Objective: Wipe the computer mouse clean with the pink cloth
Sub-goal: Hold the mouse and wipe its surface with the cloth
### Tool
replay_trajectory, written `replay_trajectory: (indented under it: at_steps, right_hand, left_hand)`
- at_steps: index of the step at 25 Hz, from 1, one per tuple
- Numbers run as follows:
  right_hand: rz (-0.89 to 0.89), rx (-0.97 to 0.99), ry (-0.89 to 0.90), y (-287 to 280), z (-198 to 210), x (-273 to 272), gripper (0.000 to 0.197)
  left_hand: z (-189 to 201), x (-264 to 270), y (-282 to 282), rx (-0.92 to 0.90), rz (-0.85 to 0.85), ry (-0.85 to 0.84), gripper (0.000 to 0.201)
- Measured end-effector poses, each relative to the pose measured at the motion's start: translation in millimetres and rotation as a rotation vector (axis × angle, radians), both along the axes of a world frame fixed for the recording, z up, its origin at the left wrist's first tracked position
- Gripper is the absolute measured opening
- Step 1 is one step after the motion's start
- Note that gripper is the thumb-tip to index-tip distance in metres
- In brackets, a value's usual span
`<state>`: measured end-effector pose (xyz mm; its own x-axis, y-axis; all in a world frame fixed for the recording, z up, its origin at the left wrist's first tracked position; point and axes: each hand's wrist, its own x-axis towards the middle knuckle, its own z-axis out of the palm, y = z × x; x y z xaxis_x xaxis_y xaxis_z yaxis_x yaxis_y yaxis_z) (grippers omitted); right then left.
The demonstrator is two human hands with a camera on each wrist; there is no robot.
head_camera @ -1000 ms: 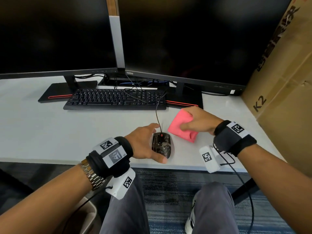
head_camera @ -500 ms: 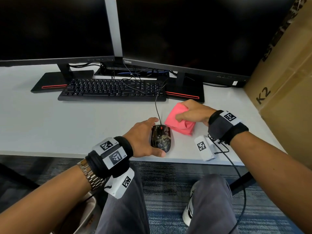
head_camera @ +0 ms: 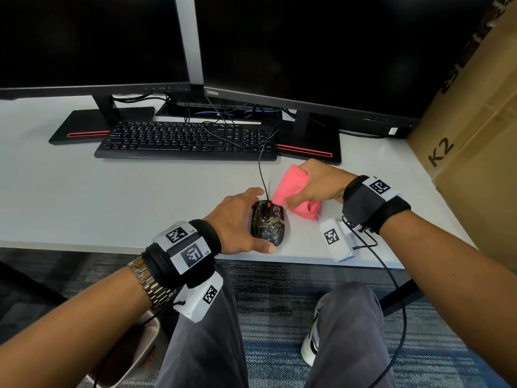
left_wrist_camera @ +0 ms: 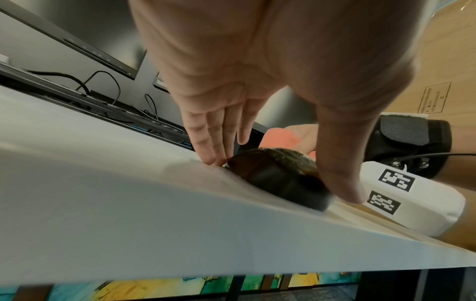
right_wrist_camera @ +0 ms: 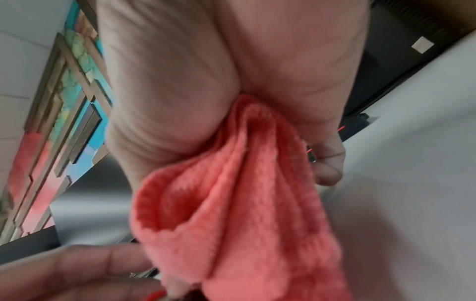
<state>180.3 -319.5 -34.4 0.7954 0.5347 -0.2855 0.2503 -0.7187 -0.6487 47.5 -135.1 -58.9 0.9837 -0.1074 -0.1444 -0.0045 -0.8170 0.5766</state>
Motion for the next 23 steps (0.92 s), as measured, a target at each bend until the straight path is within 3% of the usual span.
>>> replay_trajectory:
  at_steps: [2, 6, 15, 23]
  right_hand:
    - [0.01, 0.023, 0.002, 1, 1, -2, 0.03]
    - [0.026, 0.049, -0.043, 1, 0, -5, 0.028]
    - [0.014, 0.012, -0.143, -2, -9, -11, 0.039]
    - [0.088, 0.052, -0.122, -5, 8, -21, 0.014]
  left_hand:
    - [1, 0, -1, -0.002, 0.001, 0.001, 0.118]
    - [1, -1, -2, -0.006, 0.008, 0.002, 0.118]
    - [2, -1, -1, -0.006, 0.011, 0.012, 0.121]
    - [1, -2, -1, 0.002, 0.008, 0.001, 0.119]
